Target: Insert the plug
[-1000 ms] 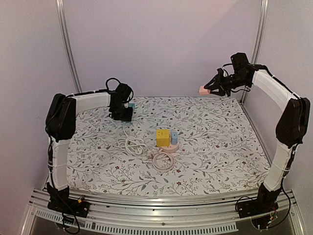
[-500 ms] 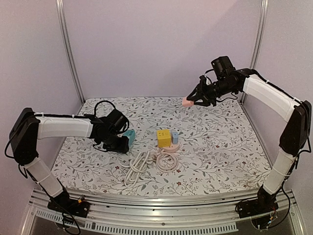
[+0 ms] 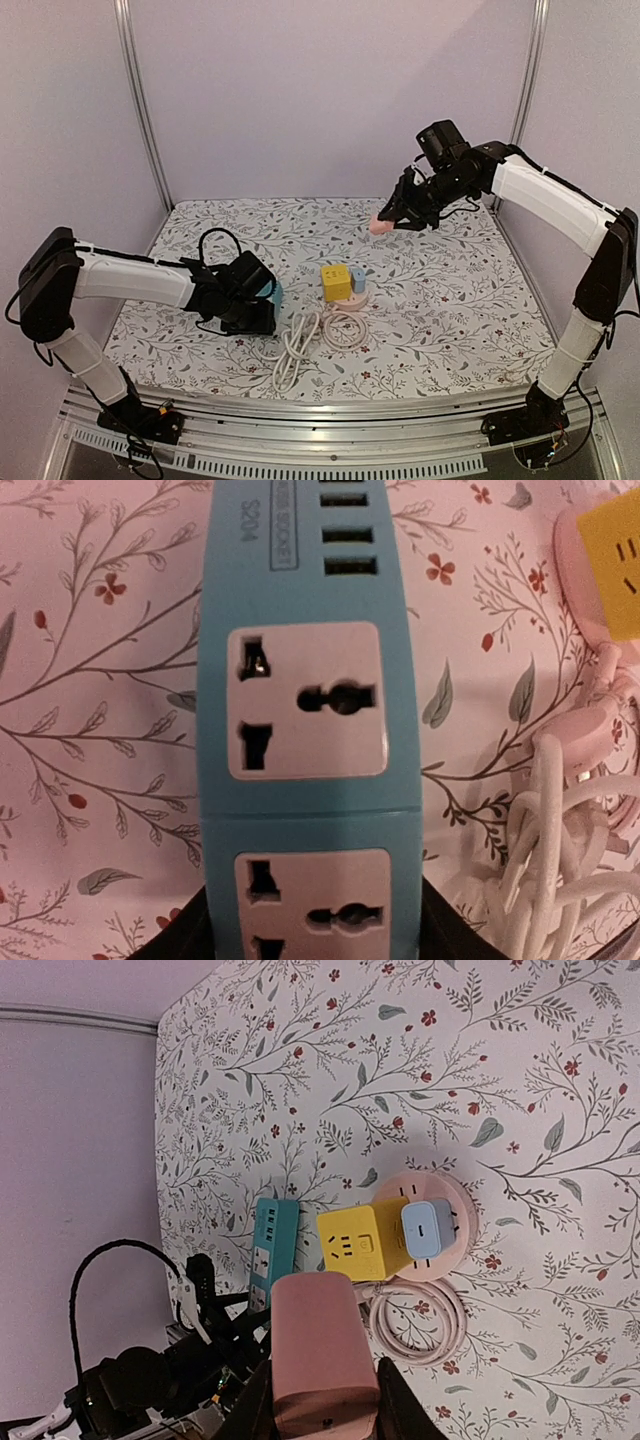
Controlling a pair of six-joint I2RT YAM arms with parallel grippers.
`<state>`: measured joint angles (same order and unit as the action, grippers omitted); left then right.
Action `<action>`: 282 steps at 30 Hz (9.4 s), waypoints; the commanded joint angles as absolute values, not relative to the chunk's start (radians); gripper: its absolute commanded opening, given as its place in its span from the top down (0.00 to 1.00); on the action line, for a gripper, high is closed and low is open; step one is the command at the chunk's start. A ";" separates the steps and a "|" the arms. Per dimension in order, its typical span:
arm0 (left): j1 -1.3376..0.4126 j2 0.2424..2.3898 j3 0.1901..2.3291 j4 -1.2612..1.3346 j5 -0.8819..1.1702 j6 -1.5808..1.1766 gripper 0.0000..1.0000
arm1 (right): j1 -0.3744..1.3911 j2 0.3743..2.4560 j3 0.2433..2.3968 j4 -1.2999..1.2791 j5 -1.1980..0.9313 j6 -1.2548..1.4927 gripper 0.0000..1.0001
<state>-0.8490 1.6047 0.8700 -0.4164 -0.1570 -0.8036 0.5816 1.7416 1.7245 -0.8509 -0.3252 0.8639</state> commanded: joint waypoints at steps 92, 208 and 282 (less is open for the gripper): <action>-0.787 1.782 0.992 -0.386 -0.166 -0.338 0.92 | 0.679 1.908 1.851 -1.038 -0.197 0.751 1.00; -0.841 0.578 0.643 -0.584 -0.346 -0.296 0.01 | 0.853 2.288 2.093 -1.257 -0.161 1.285 1.00; -0.844 0.558 0.630 -0.585 -0.362 -0.308 0.00 | 0.848 2.226 1.888 -1.387 -0.023 1.248 1.00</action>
